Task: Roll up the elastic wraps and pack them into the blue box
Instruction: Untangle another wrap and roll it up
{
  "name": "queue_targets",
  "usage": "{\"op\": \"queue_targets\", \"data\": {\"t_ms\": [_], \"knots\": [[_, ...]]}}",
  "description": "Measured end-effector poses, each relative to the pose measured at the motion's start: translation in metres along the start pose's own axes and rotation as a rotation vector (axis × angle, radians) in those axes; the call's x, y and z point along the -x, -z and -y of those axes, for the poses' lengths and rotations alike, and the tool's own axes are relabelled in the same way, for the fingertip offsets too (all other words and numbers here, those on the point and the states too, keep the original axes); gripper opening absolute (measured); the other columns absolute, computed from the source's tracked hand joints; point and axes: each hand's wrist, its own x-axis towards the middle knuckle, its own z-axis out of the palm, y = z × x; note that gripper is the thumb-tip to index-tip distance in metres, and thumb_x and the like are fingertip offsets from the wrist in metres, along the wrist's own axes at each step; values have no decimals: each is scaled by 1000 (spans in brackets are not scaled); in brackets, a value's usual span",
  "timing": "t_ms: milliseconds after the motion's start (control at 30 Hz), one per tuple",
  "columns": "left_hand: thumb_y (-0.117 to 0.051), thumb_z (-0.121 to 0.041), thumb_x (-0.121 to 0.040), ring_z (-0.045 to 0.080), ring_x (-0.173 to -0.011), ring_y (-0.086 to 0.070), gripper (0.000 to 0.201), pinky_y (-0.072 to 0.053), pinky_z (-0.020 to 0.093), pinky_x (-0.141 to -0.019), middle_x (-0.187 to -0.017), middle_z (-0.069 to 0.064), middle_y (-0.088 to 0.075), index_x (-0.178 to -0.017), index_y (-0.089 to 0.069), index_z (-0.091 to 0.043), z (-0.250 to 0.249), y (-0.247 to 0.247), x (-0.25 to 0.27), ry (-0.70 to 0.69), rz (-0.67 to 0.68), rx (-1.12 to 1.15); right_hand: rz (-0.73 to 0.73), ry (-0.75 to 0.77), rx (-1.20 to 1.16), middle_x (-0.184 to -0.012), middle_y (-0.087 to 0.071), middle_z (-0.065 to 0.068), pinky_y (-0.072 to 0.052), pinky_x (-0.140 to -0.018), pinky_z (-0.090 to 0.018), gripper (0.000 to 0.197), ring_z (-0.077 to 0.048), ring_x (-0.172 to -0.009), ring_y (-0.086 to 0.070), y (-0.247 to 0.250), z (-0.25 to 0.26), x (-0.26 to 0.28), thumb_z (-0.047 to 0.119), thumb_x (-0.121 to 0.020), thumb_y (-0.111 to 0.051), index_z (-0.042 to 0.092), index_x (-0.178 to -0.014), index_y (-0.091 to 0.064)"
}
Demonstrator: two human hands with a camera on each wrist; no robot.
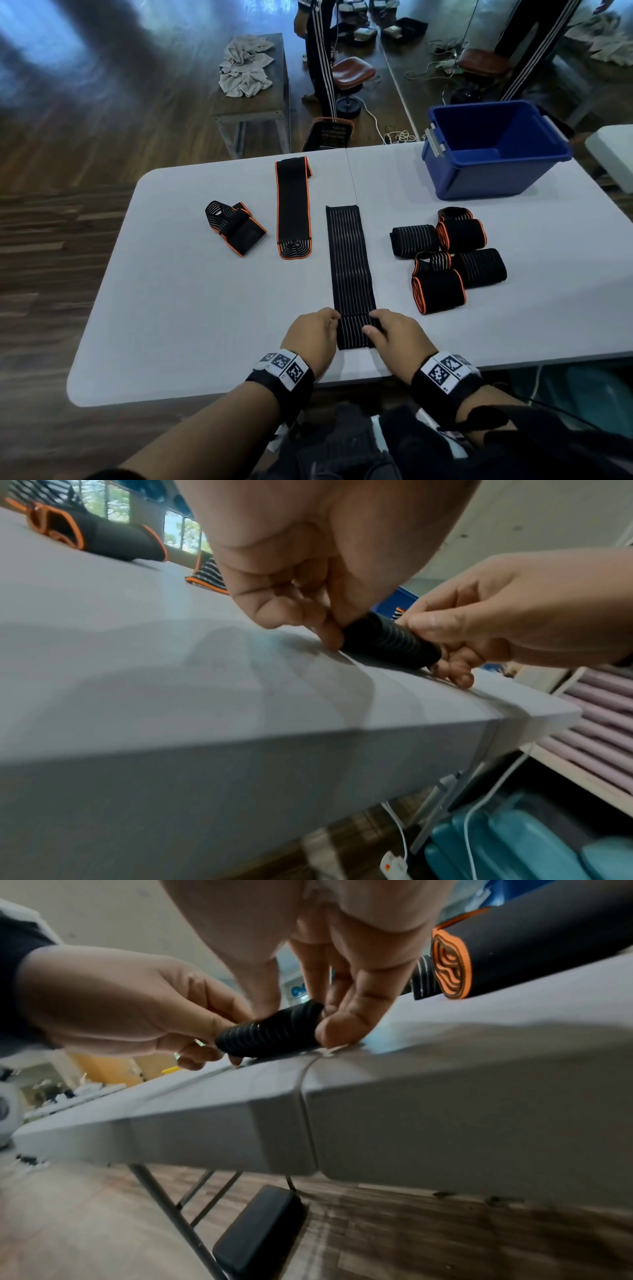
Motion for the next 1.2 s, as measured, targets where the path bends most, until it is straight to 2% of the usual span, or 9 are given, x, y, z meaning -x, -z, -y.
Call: {"op": "queue_targets", "data": {"t_ms": [133, 267, 367, 533, 667, 833, 1033, 1133, 1200], "knots": [[-51, -21, -93, 20, -106, -59, 51, -49, 29, -90, -118, 0, -57, -143, -48, -26, 9, 0, 6, -121, 100, -89, 114, 60, 104, -122, -47, 3, -45, -94, -25, 70, -13, -107, -53, -2, -14, 7, 42, -89, -66, 23, -150, -35], [-59, -33, -90, 18, -100, -57, 56, -46, 25, -85, -110, -3, -53, -144, -45, -31, 15, -2, 7, -110, 98, -75, 71, 68, 118, -117, -50, 0, -48, -93, -28, 59, -17, -104, -55, -5, -18, 4, 21, -93, -61, 24, -148, -39], [-60, -42, -92, 16, -95, -57, 48, -44, 25, -82, -98, -7, -50, -139, -53, -34, 13, -3, 5, -58, 68, -3, 41, 31, 39, -113, -58, -3, -49, -93, -32, 47, -21, -105, -59, -3, -18, -3, 19, -95, -58, 26, -140, -49], [-53, -44, -97, 16, -79, -61, 28, -50, 34, -76, -79, -4, -64, -93, -69, -22, 8, 1, 0, 15, 34, 112, 45, -72, -127, -101, -70, 0, -50, -86, -34, 19, -19, -96, -63, 8, -12, -13, 29, -98, -55, 19, -110, -66], [-47, -47, -100, 20, -70, -60, 44, -48, 34, -69, -68, 2, -63, -74, -62, -13, 4, 1, -3, 99, 53, 142, 70, -113, -68, -81, -65, -1, -48, -75, -33, 30, -21, -82, -61, 8, -11, -18, 37, -100, -50, 16, -85, -64], [-39, -50, -102, 21, -66, -53, 52, -43, 33, -67, -59, -2, -51, -60, -46, -20, 1, 0, -7, 162, 136, 15, 127, -144, 15, -69, -58, -2, -42, -66, -33, 45, -20, -71, -57, 6, -8, -21, 42, -102, -42, 16, -68, -54], [-48, -53, -97, 16, -68, -55, 45, -41, 30, -65, -65, -5, -58, -67, -54, -20, 2, 1, -6, 179, 107, 9, 94, -182, 41, -79, -66, -7, -49, -73, -34, 37, -23, -78, -62, 8, 0, -19, 41, -99, -49, 11, -81, -62], [-56, -51, -93, 12, -70, -58, 33, -46, 29, -66, -68, -7, -61, -75, -58, -23, 0, 3, -5, 158, 36, 42, -42, -146, -54, -88, -67, -1, -49, -75, -29, 20, -16, -83, -63, 5, 1, -12, 31, -95, -61, 15, -104, -53], [-62, -48, -90, 9, -70, -58, 25, -45, 26, -66, -68, -9, -62, -81, -59, -25, -2, 5, -2, 150, -14, 69, -78, -91, -88, -91, -68, 3, -49, -76, -27, 28, -11, -83, -62, 4, 0, -9, 25, -93, -64, 19, -114, -46]]}}
